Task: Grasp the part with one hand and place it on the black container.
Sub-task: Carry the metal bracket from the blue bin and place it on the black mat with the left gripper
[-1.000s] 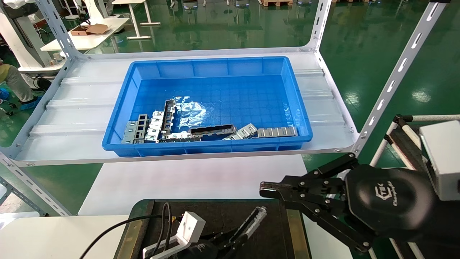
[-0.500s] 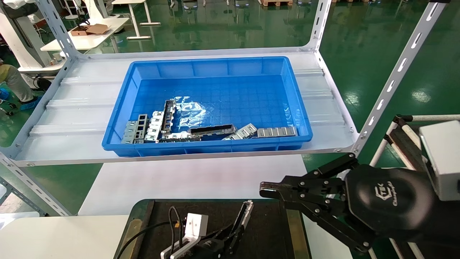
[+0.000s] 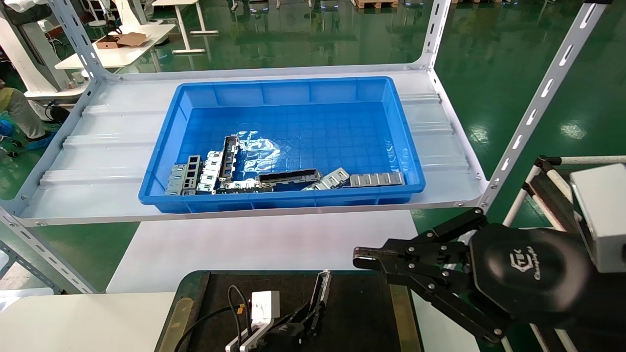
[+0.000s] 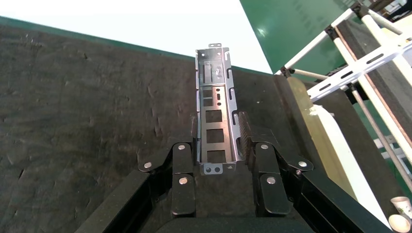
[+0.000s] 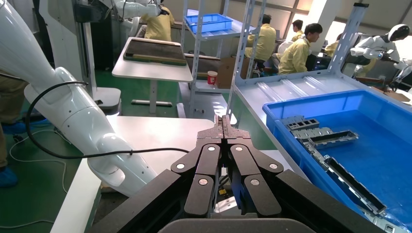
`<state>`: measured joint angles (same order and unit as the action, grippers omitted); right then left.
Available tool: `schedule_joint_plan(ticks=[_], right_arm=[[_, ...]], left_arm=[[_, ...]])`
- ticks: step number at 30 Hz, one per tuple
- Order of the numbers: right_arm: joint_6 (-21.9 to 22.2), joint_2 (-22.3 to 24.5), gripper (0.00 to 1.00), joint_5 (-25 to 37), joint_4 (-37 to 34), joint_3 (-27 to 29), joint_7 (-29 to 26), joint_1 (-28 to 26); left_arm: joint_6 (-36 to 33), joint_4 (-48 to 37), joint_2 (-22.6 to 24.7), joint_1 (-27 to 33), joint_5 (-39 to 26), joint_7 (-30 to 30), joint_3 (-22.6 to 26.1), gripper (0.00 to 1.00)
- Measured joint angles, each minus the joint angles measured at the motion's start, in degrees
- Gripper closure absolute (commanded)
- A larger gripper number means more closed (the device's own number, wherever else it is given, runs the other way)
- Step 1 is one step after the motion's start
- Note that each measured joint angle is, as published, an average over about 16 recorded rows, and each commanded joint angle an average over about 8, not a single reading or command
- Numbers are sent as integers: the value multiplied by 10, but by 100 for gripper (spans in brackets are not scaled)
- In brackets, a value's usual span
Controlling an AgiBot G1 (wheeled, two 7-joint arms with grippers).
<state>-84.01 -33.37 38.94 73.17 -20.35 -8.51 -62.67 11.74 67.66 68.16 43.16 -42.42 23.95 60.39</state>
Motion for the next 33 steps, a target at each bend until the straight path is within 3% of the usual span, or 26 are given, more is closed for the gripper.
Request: schedule_joint_plan(ticks=[13,15,20,22,24,33], right_arm=[[0,0,97,0,0,0,0,0],[0,0,83,0,0,0,0,0],[0,0,21,0,0,0,0,0],[0,0,4,0,0,0,0,0],[0,0,0,0,0,0,0,0],[0,0,0,0,0,0,0,0]], left_arm=[[14,-28,30,-22,-28,12,-32,97],[13,-31,33,-25,-32,15,-36,80],[10,-39,40,-30,-41,20,-46,18],[8,-41,42,-32,-44,21,-49,2],[6,-43,43,-33,-47,23,-52,0],[0,-44,48,-40,-58,27,-61,0]])
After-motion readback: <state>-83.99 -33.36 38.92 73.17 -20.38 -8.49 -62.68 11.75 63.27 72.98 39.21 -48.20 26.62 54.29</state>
